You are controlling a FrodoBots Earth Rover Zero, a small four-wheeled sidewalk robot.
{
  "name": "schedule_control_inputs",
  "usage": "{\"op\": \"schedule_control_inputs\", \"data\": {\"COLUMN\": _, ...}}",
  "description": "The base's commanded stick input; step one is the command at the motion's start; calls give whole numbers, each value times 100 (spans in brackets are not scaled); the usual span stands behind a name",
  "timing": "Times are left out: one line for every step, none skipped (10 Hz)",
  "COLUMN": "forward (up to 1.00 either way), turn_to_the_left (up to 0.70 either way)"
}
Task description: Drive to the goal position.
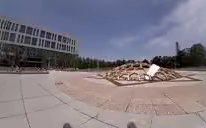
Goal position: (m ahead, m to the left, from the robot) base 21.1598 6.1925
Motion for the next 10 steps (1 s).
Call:
{"op": "schedule_control_inputs", "data": {"forward": 40, "turn_to_the_left": 0}}
{"op": "schedule_control_inputs", "data": {"forward": 45, "turn_to_the_left": 0}}
{"op": "schedule_control_inputs", "data": {"forward": 45, "turn_to_the_left": 0}}
{"op": "schedule_control_inputs", "data": {"forward": 45, "turn_to_the_left": 0}}
{"op": "schedule_control_inputs", "data": {"forward": 45, "turn_to_the_left": 0}}
{"op": "schedule_control_inputs", "data": {"forward": 45, "turn_to_the_left": 0}}
{"op": "schedule_control_inputs", "data": {"forward": 45, "turn_to_the_left": 7}}
{"op": "schedule_control_inputs", "data": {"forward": 45, "turn_to_the_left": 27}}
{"op": "schedule_control_inputs", "data": {"forward": 45, "turn_to_the_left": 27}}
{"op": "schedule_control_inputs", "data": {"forward": 45, "turn_to_the_left": 27}}
